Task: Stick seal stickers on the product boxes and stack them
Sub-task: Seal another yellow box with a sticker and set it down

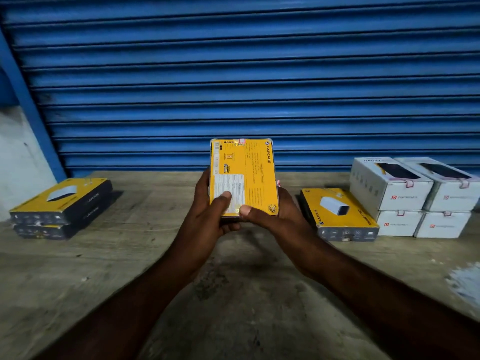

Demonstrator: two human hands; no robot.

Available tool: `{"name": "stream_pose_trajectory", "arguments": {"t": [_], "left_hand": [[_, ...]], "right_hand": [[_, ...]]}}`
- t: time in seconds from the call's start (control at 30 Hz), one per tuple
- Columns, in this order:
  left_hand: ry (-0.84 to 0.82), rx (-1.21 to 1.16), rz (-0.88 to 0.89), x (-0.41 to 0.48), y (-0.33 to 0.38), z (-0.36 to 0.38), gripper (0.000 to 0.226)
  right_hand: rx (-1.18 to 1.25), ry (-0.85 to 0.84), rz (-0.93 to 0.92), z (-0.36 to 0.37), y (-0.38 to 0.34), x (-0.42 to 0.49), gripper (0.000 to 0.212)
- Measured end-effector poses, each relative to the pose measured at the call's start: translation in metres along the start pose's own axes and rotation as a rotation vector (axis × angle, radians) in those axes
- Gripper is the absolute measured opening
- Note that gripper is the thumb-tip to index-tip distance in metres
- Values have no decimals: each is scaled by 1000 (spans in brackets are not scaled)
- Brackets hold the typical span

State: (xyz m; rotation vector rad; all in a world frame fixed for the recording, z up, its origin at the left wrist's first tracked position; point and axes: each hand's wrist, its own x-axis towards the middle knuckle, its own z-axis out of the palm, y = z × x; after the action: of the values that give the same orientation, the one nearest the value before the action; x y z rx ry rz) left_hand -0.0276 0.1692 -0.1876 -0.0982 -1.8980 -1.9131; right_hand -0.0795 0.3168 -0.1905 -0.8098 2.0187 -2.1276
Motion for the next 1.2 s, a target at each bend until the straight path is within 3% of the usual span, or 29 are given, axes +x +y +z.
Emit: {"name": "stream_pose_trajectory", "arguments": {"t": [0.1, 0.3, 0.43, 0.57, 0.7, 0.77, 0.87, 0.93, 1.0, 1.2], "left_hand": [[-12, -8, -16, -1, 0, 0, 58], [-76, 15, -12, -3, -2, 1, 69], [-49, 153, 45, -6, -5, 1, 86], [-15, 129, 43, -4, -5, 2, 73], [-12, 9, -4, -1, -4, 1, 54], [-12, -18, -27, -1, -4, 0, 56], [-57, -30, -45, 0, -5, -2, 67], [-126, 54, 0, -2, -4, -1, 74], [-163, 167, 81, -4, -4, 0, 84], [-25, 617, 344, 0, 2, -7, 99]], "right_hand": [[-31, 45, -12, 0, 3, 1, 56], [72, 130, 31, 1, 4, -1, 25], [124, 86, 47, 0, 5, -1, 29], [163, 58, 40, 1, 7, -1, 35], [3, 39, -23, -1, 10, -3, 55], [-39, 53, -18, 1, 11, -3, 61], [14, 83, -1, 1, 9, -2, 39], [66, 111, 20, -1, 6, -2, 22], [126, 123, 49, -3, 7, -1, 18], [187, 63, 41, 0, -1, 0, 27]]}}
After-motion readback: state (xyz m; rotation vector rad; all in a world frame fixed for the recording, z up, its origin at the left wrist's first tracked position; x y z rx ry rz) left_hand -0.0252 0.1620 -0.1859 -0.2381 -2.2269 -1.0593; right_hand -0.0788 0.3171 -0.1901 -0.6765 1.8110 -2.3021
